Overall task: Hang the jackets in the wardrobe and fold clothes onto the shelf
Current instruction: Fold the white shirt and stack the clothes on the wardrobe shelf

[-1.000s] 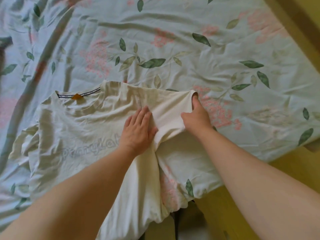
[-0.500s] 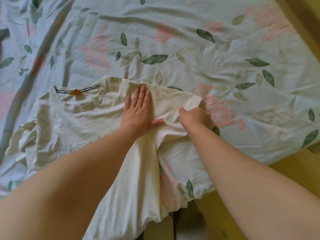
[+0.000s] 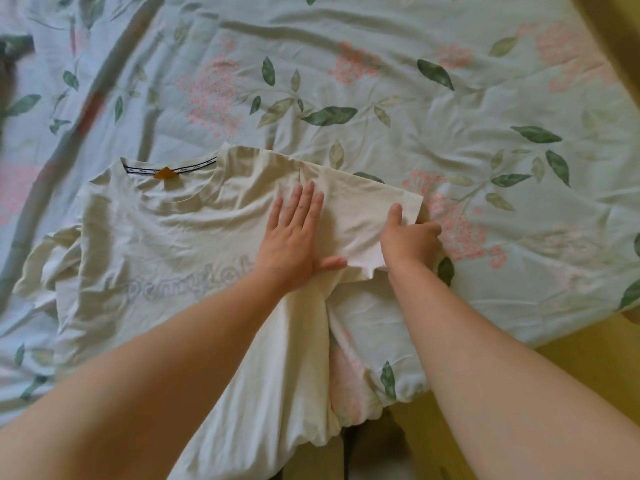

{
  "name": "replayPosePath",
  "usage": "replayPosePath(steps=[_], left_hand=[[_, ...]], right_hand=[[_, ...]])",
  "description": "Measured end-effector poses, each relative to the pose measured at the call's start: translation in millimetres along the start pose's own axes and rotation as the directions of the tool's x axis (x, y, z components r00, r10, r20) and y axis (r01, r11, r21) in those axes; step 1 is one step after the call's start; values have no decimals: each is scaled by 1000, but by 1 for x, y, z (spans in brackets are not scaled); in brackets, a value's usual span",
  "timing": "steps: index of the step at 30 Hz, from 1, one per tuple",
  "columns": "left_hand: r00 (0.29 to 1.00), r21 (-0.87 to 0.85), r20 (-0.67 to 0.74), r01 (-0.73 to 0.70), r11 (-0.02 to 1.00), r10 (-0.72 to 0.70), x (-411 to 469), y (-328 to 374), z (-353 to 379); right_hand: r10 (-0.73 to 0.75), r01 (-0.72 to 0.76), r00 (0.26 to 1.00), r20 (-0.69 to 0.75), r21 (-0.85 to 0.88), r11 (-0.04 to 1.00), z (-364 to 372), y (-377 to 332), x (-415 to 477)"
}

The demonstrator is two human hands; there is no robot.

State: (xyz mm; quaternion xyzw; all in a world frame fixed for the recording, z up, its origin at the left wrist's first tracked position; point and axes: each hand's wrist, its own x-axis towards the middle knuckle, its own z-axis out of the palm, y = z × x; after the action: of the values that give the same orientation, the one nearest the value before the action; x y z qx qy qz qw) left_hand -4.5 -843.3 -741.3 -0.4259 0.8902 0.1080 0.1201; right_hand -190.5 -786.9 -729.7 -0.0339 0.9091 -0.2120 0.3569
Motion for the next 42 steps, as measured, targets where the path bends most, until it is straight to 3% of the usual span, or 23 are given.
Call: replayPosePath(steps=[6, 9, 11, 13, 16, 18, 20, 21, 23, 25, 27, 29, 30, 31, 33, 36, 38, 42], left_hand=[[981, 26, 190, 34, 999, -38, -30, 10, 21], [975, 3, 217, 45, 999, -44, -24, 12, 22], [975, -40, 221, 23, 999, -14, -25, 10, 19], [991, -162, 128, 48, 986, -27, -26, 4, 17], [951, -439, -216, 105, 892, -219, -33, -2, 12], [930, -575, -170, 174, 799, -325, -36, -2, 5], [929, -689, 80, 313, 654, -361, -32, -6, 0], [907, -763, 199, 381, 522, -370, -26, -10, -4], [843, -879, 413, 468, 91, -345, -12, -19, -21], [781, -808, 581, 521, -275, -229, -3, -38, -39], [746, -710, 644, 501, -495, -169, -6, -63, -51], [685, -659, 688, 451, -602, -240, -12, -90, -49], [657, -664, 699, 452, -596, -281, -17, -102, -46], [654, -673, 699, 467, -573, -288, -21, -111, -43], [678, -715, 675, 502, -487, -293, -28, -119, -42], [687, -803, 576, 576, -152, -442, -28, -114, -47], [696, -808, 489, 588, 26, -526, -24, -108, -46], [702, -752, 287, 586, 301, -651, -20, -103, -41]], right_hand=[[-82, 81, 992, 93, 8, 997, 1, -14, 5], [-220, 230, 972, 80, -138, 963, 4, -16, -2], [-311, 314, 949, 45, -147, 938, 6, -16, -11], [-340, 341, 940, 26, -64, 938, 6, -18, -21], [-378, 378, 926, -29, 20, 926, 4, -22, -32], [-390, 392, 920, -42, 51, 919, 3, -28, -38], [-416, 418, 908, -41, 52, 907, 5, -33, -49], [-448, 450, 893, -40, 49, 892, 7, -36, -58], [-538, 539, 842, -38, 28, 842, 17, -43, -84], [-643, 643, 765, 36, 17, 766, 33, -45, -114], [-730, 745, 636, 250, 50, 665, 50, -41, -145], [-799, 868, 444, 404, 26, 496, 62, -29, -168], [-838, 910, 378, 393, 7, 414, 66, -19, -172], [-870, 925, 359, 338, -2, 381, 69, -9, -174], [-869, 893, 445, 214, -36, 449, 72, 10, -170], [-767, 765, 629, 126, -276, 581, 76, 33, -161], [-717, 703, 680, 152, -413, 579, 78, 44, -156], [-613, 645, 760, 215, -369, 670, 76, 46, -144]])
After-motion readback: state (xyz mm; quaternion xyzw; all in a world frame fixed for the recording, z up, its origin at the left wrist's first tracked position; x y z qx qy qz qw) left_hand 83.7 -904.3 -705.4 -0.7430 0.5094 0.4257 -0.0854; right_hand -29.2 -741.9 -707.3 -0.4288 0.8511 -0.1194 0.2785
